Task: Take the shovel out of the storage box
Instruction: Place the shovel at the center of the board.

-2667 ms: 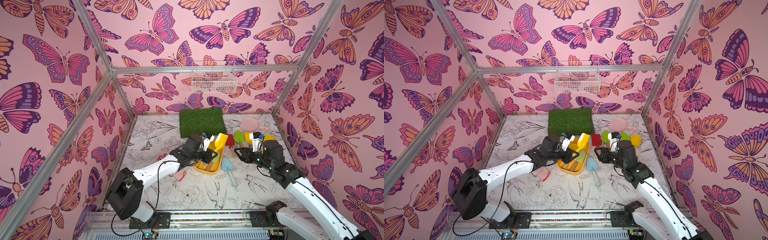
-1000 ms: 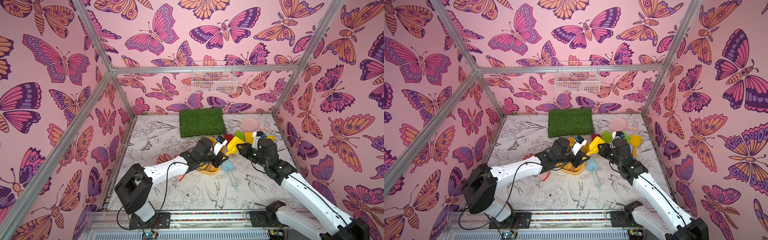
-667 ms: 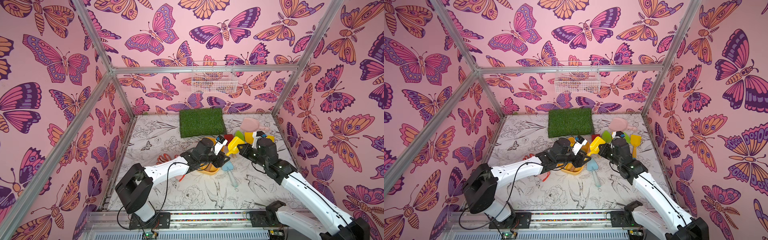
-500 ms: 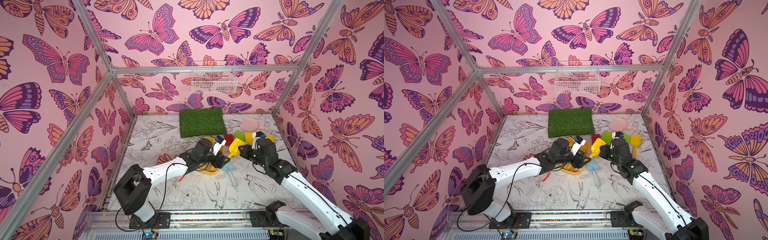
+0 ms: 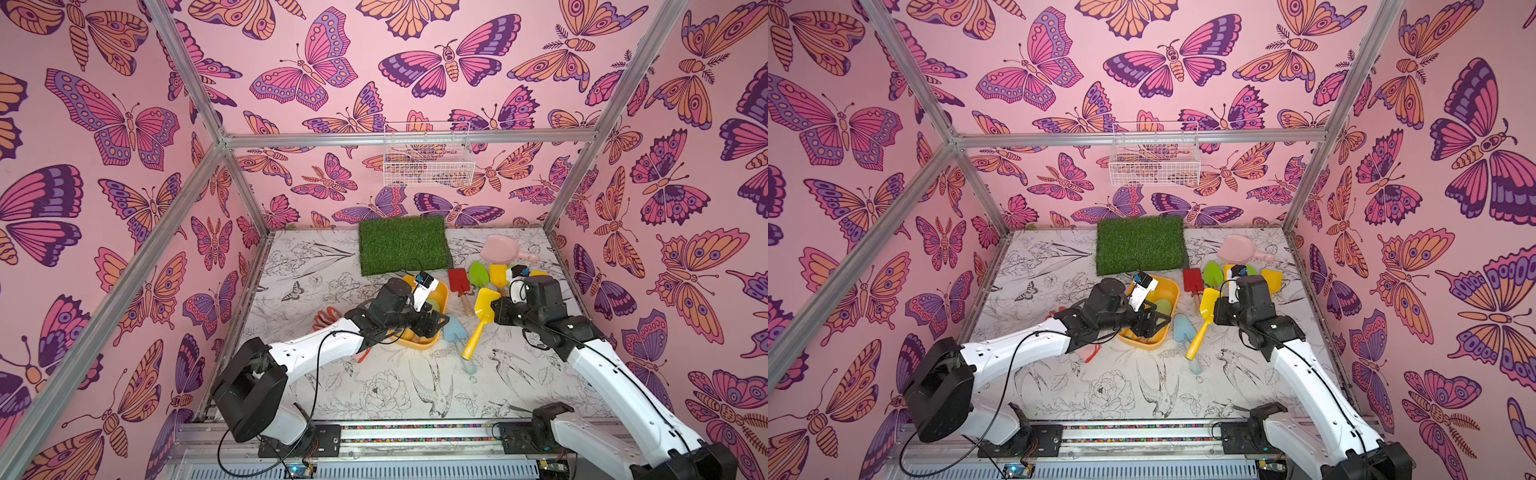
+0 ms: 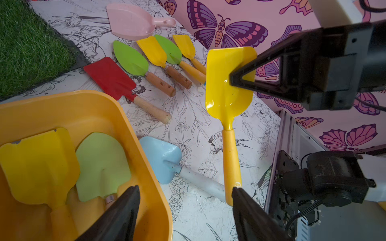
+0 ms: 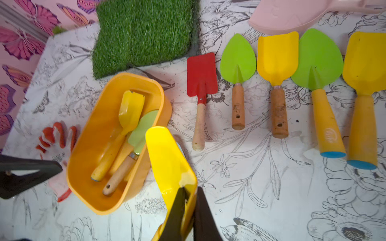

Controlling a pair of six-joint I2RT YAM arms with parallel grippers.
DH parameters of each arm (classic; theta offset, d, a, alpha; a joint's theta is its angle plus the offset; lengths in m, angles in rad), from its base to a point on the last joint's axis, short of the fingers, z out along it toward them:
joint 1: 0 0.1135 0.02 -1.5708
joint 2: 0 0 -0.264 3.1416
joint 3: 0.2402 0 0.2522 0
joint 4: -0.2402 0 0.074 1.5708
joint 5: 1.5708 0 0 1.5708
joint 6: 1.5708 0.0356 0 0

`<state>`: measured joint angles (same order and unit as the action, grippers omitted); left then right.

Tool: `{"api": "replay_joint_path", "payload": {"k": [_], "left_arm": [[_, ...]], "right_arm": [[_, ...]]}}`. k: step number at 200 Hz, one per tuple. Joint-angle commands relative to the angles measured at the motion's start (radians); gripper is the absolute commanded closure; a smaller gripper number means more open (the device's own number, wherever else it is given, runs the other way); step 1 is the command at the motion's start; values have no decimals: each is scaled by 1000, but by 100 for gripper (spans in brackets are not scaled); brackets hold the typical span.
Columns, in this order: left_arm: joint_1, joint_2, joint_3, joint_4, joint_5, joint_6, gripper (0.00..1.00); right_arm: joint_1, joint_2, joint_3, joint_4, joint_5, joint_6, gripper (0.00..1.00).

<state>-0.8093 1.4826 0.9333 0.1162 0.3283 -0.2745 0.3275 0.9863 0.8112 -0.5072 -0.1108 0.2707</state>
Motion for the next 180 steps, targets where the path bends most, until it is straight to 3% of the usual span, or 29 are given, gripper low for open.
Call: {"api": "replay_joint_path", "payload": {"k": [1,68,180], "left_arm": [[9,-25,-16,-32,-16,-7,25],[18,-36,-34,-37,-15,8,26],[47,-6,-39,-35,-4,16,26]], "right_arm": [[-8,16,39,-89,39,-160,100],[-7,155,89,-187,183,-215,100],[-8,445,136,-100,42,-222,100]]}}
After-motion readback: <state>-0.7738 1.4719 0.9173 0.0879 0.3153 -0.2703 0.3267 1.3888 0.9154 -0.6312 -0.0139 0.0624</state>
